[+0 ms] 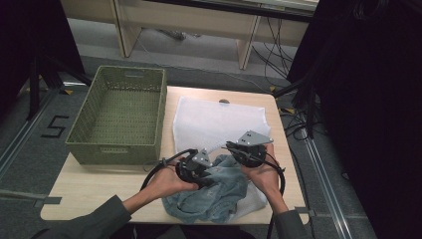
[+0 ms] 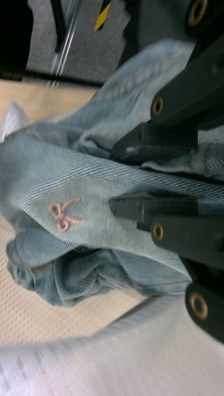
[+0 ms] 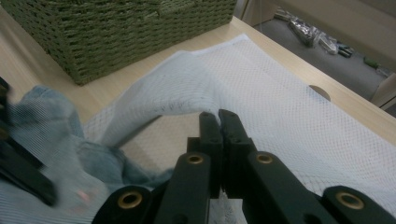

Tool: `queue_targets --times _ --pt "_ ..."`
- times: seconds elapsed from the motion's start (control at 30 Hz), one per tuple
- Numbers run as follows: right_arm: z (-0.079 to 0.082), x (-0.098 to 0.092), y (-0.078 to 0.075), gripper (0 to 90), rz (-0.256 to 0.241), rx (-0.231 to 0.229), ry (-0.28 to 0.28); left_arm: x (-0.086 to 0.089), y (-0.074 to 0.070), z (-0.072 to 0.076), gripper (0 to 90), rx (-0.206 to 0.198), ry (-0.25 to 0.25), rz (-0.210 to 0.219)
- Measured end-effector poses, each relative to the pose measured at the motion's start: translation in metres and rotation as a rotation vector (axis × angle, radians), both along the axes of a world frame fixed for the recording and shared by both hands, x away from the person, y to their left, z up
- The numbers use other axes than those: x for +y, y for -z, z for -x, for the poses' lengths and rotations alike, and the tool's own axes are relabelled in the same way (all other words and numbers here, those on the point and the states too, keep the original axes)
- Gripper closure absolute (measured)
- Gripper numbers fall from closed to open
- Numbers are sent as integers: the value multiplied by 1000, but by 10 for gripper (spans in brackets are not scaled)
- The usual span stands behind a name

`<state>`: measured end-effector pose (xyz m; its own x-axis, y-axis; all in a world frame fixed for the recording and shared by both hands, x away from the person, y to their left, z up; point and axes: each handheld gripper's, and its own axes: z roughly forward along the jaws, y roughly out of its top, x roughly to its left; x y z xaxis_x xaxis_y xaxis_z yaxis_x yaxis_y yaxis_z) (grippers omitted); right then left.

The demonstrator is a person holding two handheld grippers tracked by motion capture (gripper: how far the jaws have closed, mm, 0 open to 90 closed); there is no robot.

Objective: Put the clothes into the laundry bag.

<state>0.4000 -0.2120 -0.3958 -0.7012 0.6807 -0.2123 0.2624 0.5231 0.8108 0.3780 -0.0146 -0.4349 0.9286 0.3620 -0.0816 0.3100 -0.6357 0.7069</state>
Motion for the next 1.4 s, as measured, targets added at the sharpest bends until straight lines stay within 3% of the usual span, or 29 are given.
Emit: queue_targets --times 0.1,0.13,0.17,0.27,0.3,0.33,0.37,0.43,0.47,0.5,0.63,0.7,0.93,0.97,1.0,1.03,1.1,1.17,1.33,1.4 --pt "3 2 -1 899 -12 14 9 -9 15 -4 753 -16 -26 -20" --pt "4 2 -3 899 -13 17 3 -12 28 -9 748 4 -36 -36" --pt "5 1 -4 899 -8 12 2 -12 29 -10 737 16 -41 -13" --pt "7 0 -4 899 -11 -3 9 -4 13 -5 599 20 -31 35" --pt "7 0 -3 899 -19 4 5 -1 5 -3 533 23 -34 72" --pt "7 0 -3 899 -19 4 5 -1 5 -3 467 23 -34 72" --pt "7 -1 -4 899 -21 24 0 9 -12 -2 412 14 -42 107" --pt "7 -1 -3 899 -24 30 2 18 -28 -6 369 -13 -58 148" --pt "7 -1 -3 899 -24 30 2 18 -28 -6 354 -13 -58 148" --pt "7 0 -4 899 -21 21 -2 26 -38 -15 336 -19 -102 180" --pt "8 1 -5 899 -23 10 -2 36 -42 -33 300 -11 -142 212" --pt "7 1 -5 899 -23 6 -4 37 -33 -46 350 -48 -184 166" --pt "6 2 -5 899 -12 -7 -1 18 -6 -57 368 -21 -174 111" --pt "7 4 -5 899 -25 9 -4 12 -1 -58 427 -51 -157 67" --pt "7 4 -5 898 -19 12 -4 12 0 -60 576 -75 -155 57" --pt "8 4 -5 899 -12 2 3 12 1 -62 696 -94 -164 50" --pt "9 5 -4 898 -13 9 -4 15 1 -64 824 -110 -164 42" --pt "9 7 -2 898 -15 13 -17 26 -4 -66 861 -145 -172 44" --pt "12 12 1 895 -11 27 -35 40 -14 -66 879 -154 -150 30" --pt "17 18 1 862 -9 29 -78 46 -18 -66 879 -151 -128 18"
